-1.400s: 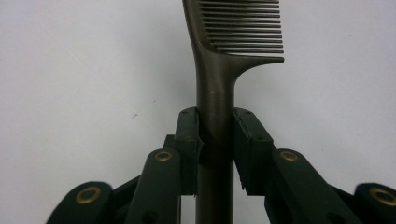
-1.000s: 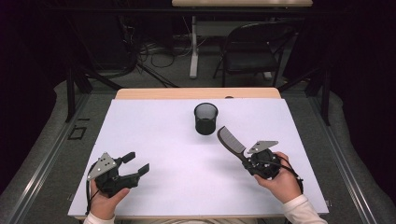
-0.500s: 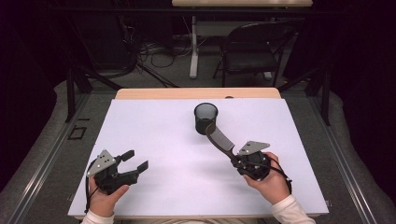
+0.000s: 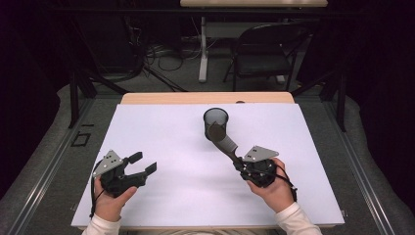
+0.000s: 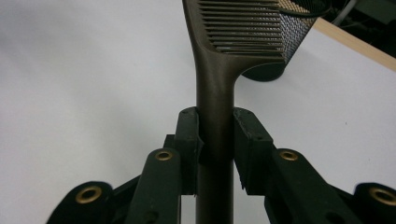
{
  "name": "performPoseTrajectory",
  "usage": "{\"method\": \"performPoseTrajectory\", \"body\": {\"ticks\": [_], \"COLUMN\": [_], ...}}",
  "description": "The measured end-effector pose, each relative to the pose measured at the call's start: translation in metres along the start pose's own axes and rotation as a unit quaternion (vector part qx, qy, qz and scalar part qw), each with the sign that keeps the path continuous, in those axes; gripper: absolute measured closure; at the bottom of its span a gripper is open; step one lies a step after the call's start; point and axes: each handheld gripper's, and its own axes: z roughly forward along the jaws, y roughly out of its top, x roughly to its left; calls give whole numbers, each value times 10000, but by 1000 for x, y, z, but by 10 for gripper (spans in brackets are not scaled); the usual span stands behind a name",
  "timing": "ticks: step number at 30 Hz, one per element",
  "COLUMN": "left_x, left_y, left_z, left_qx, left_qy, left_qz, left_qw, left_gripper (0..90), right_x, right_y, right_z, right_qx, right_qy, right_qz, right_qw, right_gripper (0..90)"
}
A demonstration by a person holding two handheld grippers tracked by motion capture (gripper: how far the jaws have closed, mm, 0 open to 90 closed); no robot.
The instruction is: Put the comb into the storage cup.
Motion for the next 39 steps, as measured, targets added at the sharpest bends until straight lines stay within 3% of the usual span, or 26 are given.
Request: {"method": "performPoseTrajectory", "body": {"ticks": [11, 18, 21, 26, 39], "left_x": [-8, -16, -18, -28, -45], "left_y": [24, 35, 40, 44, 56], "left_z": [11, 13, 14, 19, 33], "left_qx": [64, 7, -65, -119, -107], "left_qy": [-220, -200, -258, -329, -572], "left_qz": [-73, 19, -58, -17, -77], "left_qw": [9997, 9998, 9996, 9994, 9983], "left_gripper": [337, 356, 356, 356, 383], "right_x": [12, 15, 16, 18, 21], "right_y": [4, 4, 3, 3, 2], "right_z": [1, 1, 2, 3, 1], "right_qx": [-448, -537, -565, -608, -797], "right_qy": [-120, -186, -196, -285, -387], "right_qz": [-70, -102, -100, -131, -96], "right_qw": [9989, 9983, 9982, 9977, 9960], "right_gripper": [730, 730, 730, 730, 730]}}
